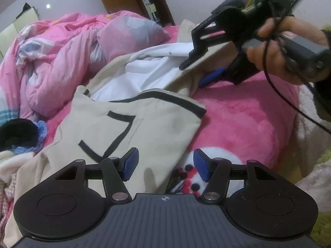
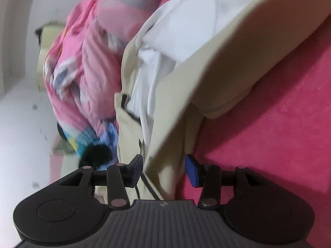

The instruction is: Fold clothes

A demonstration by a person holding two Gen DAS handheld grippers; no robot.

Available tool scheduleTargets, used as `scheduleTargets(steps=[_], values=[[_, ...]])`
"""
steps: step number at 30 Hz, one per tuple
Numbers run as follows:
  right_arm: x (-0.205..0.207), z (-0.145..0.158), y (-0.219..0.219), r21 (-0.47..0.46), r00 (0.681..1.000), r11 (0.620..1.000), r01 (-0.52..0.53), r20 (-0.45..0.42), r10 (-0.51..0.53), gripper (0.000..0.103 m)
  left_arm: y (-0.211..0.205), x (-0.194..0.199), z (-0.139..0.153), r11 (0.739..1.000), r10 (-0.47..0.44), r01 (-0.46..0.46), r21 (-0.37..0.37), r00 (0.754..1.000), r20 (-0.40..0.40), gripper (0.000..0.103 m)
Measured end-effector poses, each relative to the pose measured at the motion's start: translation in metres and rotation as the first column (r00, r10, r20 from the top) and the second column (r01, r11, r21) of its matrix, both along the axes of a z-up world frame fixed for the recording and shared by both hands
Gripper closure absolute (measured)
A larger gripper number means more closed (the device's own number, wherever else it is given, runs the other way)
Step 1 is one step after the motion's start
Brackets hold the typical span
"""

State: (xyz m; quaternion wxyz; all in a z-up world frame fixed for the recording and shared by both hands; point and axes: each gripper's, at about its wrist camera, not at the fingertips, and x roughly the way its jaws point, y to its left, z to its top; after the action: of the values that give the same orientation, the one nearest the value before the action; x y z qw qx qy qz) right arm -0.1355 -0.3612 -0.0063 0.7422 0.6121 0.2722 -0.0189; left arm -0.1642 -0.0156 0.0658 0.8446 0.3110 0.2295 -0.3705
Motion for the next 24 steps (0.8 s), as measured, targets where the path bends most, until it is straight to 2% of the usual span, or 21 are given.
scheduleTargets(steps=[1, 3, 4, 5, 7, 12, 14, 15, 16, 17, 18, 20, 22, 24], values=[[0.003, 0.001, -0.002, -0.004, 1.0, 1.0, 0.009, 0.013, -0.009, 0.056, 0.002, -0.002, 0.0, 1.0, -0.01, 0.01, -0.001, 1.0, 0.0, 0.044], [0.009, 0.001, -0.004, -0.011, 0.999, 1.0, 0.022, 0.038, -0.021, 0.065, 0.0, -0.005, -0.002, 0.999, -0.041, 0.041, 0.004, 0.999, 0.01, 0.044], [0.013, -0.001, -0.006, -0.006, 0.998, 0.999, 0.037, 0.041, -0.037, 0.078, -0.004, -0.007, -0.003, 0.998, -0.061, 0.061, 0.012, 0.998, 0.022, 0.044], [0.016, -0.003, -0.009, 0.0, 0.998, 0.999, 0.054, 0.043, -0.054, 0.099, -0.007, -0.009, -0.005, 0.997, -0.081, 0.08, 0.02, 0.996, 0.033, 0.044], [0.011, -0.004, -0.014, 0.006, 0.995, 0.997, 0.082, 0.06, -0.082, 0.101, -0.018, -0.01, -0.01, 0.992, -0.12, 0.118, 0.038, 0.992, 0.05, 0.044], [-0.021, 0.016, -0.011, -0.094, 0.99, 0.992, 0.081, 0.121, -0.069, 0.101, -0.04, -0.008, -0.023, 0.982, -0.188, 0.184, 0.051, 0.98, 0.071, 0.046], [-0.041, 0.019, -0.012, -0.113, 0.989, 0.99, 0.087, 0.127, -0.072, 0.101, -0.045, -0.006, -0.027, 0.981, -0.191, 0.187, 0.052, 0.977, 0.091, 0.053], [-0.05, 0.019, -0.013, -0.118, 0.989, 0.989, 0.09, 0.125, -0.075, 0.101, -0.047, -0.004, -0.029, 0.983, -0.182, 0.178, 0.051, 0.979, 0.096, 0.063], [-0.057, 0.014, -0.014, -0.107, 0.99, 0.989, 0.097, 0.113, -0.085, 0.101, -0.048, -0.002, -0.031, 0.985, -0.171, 0.167, 0.049, 0.98, 0.099, 0.066], [-0.063, 0.009, -0.016, -0.094, 0.99, 0.99, 0.105, 0.1, -0.095, 0.101, -0.05, -0.001, -0.032, 0.987, -0.16, 0.156, 0.048, 0.982, 0.102, 0.075], [-0.069, 0.003, -0.018, -0.081, 0.991, 0.99, 0.113, 0.086, -0.106, 0.101, -0.05, 0.002, -0.032, 0.99, -0.141, 0.139, 0.033, 0.986, 0.092, 0.088], [-0.073, -0.008, -0.018, -0.05, 0.99, 0.992, 0.12, 0.074, -0.116, 0.101, -0.047, 0.008, -0.025, 0.995, -0.094, 0.095, -0.013, 0.994, 0.051, 0.096], [-0.074, -0.009, -0.019, -0.058, 0.991, 0.991, 0.118, 0.077, -0.114, 0.101, -0.039, 0.014, -0.011, 0.994, -0.053, 0.052, -0.095, 0.999, -0.012, 0.1], [-0.079, -0.005, -0.022, -0.073, 0.99, 0.991, 0.109, 0.097, -0.102, 0.101, -0.026, 0.02, 0.008, 0.982, -0.01, -0.005, -0.188, 0.997, -0.077, 0.101]])
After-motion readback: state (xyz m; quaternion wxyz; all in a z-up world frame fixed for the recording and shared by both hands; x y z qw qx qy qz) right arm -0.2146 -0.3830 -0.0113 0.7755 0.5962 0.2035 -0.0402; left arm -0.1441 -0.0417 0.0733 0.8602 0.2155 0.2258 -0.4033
